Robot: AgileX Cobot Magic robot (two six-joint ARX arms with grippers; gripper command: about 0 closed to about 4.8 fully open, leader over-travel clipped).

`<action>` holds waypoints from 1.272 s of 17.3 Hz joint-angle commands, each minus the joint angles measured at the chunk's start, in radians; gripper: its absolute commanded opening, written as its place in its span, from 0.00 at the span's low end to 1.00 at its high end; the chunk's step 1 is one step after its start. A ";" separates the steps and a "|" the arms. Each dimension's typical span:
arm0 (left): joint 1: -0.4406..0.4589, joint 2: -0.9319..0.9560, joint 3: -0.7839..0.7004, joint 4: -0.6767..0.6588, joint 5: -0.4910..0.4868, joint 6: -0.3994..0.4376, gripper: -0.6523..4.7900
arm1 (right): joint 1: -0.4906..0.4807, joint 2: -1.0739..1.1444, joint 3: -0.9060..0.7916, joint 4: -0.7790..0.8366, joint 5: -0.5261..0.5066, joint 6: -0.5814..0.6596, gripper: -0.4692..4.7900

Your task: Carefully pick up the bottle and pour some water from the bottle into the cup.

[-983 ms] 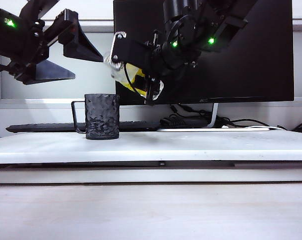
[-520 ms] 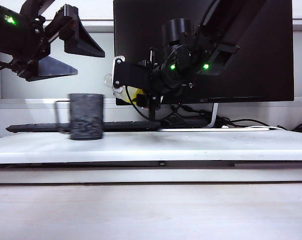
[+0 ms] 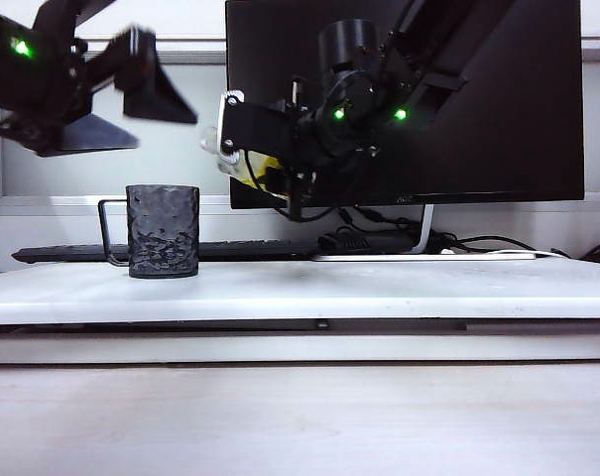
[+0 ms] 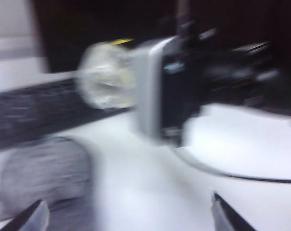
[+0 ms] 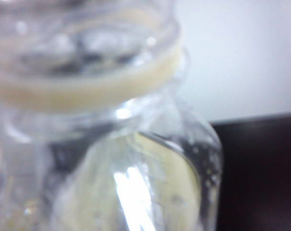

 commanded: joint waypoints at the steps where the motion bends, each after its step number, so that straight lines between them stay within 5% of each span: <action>1: 0.006 -0.003 0.002 -0.023 -0.068 0.057 1.00 | 0.016 -0.014 0.012 0.059 -0.048 -0.002 0.44; 22: 0.005 -0.065 0.002 -0.158 -0.056 0.061 1.00 | 0.035 0.077 0.159 0.001 -0.107 -0.029 0.45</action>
